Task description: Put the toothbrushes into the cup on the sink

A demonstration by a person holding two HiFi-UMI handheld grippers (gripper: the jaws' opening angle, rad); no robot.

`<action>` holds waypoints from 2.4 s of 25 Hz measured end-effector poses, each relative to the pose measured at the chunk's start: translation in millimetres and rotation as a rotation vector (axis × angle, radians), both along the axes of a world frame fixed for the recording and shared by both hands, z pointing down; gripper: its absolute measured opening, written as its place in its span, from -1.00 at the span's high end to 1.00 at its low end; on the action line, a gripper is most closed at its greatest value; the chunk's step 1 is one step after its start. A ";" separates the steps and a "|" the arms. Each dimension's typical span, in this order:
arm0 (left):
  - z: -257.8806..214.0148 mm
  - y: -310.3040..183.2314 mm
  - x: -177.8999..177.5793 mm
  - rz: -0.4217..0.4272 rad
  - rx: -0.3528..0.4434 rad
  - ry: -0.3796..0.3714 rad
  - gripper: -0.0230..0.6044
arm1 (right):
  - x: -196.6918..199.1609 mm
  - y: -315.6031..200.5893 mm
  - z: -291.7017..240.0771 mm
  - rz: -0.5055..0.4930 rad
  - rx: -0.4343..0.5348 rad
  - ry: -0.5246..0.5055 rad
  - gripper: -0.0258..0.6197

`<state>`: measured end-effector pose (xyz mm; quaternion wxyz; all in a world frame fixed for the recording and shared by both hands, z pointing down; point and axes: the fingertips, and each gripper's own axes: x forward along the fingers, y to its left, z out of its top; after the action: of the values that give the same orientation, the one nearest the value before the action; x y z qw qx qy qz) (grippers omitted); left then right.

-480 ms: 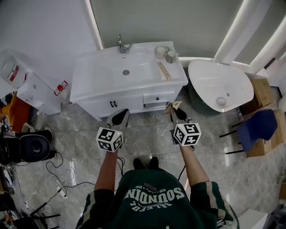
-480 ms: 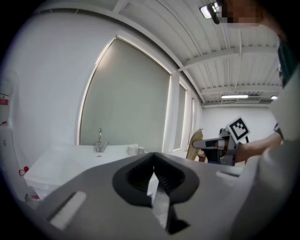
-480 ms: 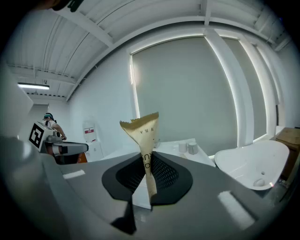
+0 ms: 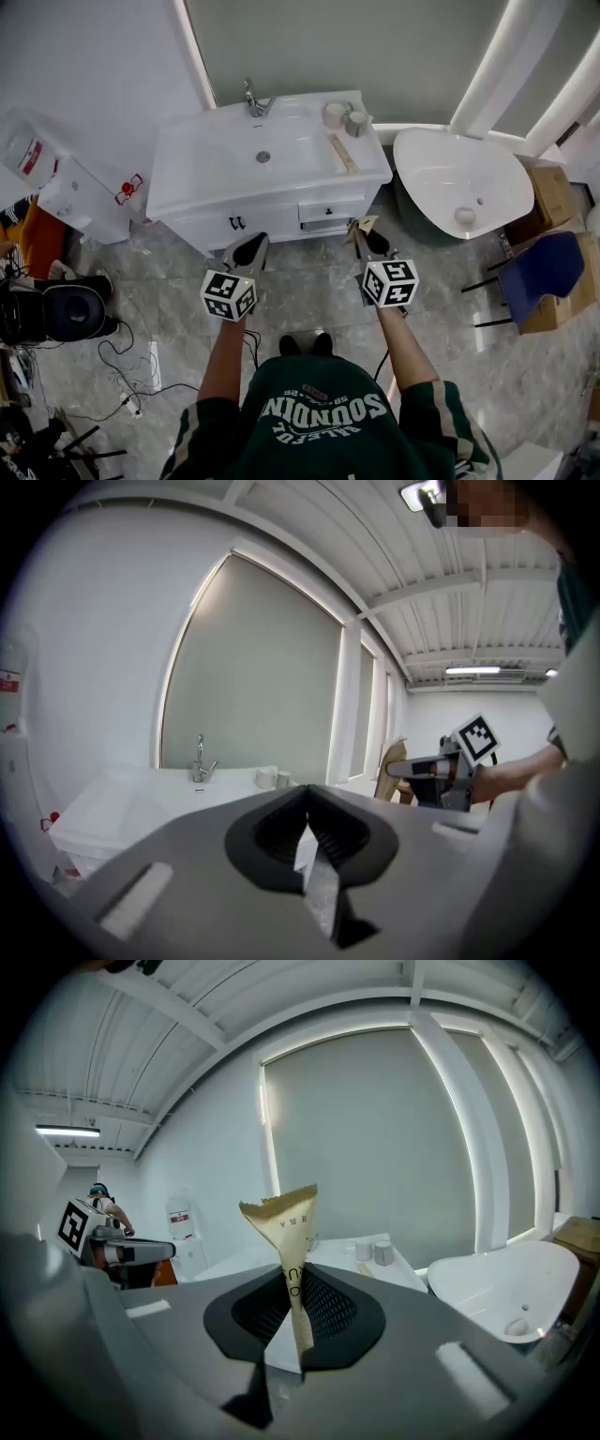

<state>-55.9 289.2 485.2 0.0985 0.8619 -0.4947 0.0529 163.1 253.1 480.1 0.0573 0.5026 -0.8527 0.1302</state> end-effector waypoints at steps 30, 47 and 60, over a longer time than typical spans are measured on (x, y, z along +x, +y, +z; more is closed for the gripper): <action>11.0 -55.1 42.9 -0.014 0.002 -0.002 0.77 | 27.6 -47.2 28.4 -0.065 -0.044 -0.019 0.82; 34.1 -217.5 17.2 0.070 -0.040 0.021 0.77 | -14.3 -186.9 42.4 -0.030 -0.080 0.022 0.82; 33.7 -355.1 -47.5 0.139 -0.061 0.000 0.77 | -89.6 -325.6 33.9 0.029 -0.092 0.013 0.82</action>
<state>-103.4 -66.0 518.9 0.1210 0.8906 -0.4320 0.0747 73.5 -72.4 514.0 0.0840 0.5126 -0.8380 0.1670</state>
